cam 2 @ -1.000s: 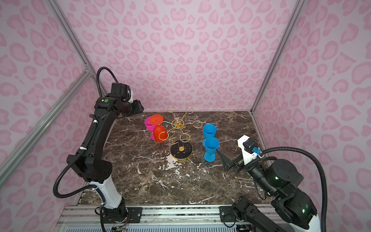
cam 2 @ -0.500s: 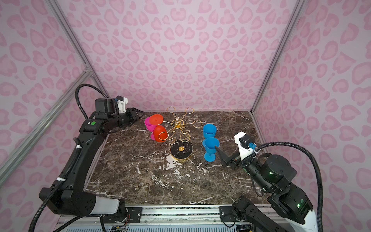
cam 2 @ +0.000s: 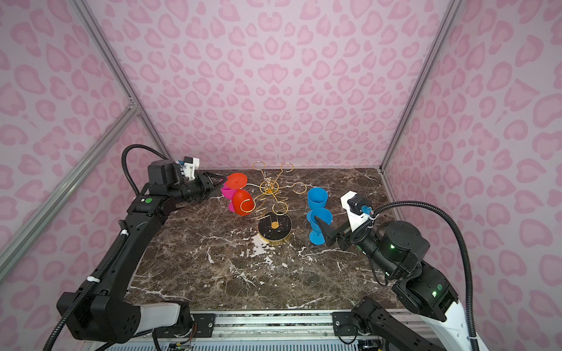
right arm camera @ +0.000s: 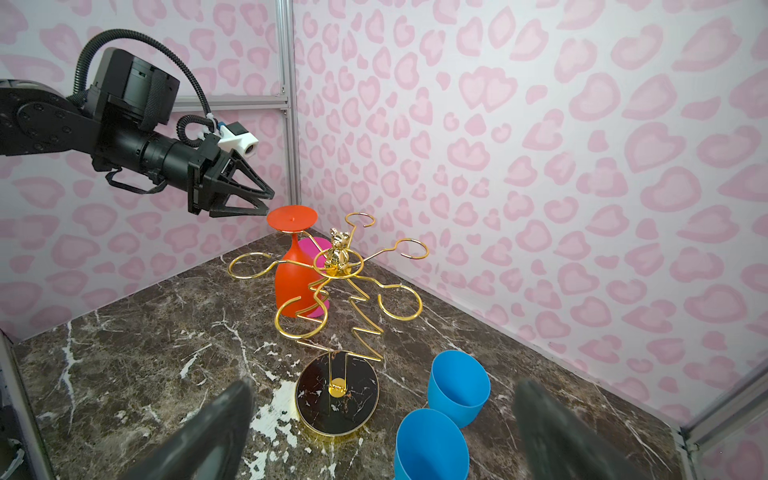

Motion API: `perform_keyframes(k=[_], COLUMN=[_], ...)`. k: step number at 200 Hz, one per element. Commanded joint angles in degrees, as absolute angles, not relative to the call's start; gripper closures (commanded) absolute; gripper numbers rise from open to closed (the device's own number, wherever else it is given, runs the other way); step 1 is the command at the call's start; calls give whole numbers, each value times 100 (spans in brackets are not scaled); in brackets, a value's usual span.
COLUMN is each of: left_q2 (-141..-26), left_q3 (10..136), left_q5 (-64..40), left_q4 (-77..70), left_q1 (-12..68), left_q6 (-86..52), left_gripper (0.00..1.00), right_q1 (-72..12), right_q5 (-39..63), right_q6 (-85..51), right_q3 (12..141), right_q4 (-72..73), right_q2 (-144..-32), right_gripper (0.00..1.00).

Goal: Take the wine glass off the wine glass rack
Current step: Pick up the wine glass from the wine glass rack.

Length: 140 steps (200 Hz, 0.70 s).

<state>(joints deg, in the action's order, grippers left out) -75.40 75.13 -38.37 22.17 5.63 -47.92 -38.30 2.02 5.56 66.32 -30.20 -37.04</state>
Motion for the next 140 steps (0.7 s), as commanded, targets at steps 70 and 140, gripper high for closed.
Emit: perform_keyframes(k=[70,140], left_q2=[-7580,-7690], left_q3=[7378,7380], left_q5=[-3911,-3912], left_q4=[1808,1758], left_q1=[646,788], left_q6=[-4947,-4965], left_gripper=[69,75], right_q1=[-3832,-3833], right_q5=[202,211], right_q6=[519,492], right_q3=[6636,6671], right_q4=[-2927,-3032], right_q2=[-3582,-3577], right_gripper=[0,0])
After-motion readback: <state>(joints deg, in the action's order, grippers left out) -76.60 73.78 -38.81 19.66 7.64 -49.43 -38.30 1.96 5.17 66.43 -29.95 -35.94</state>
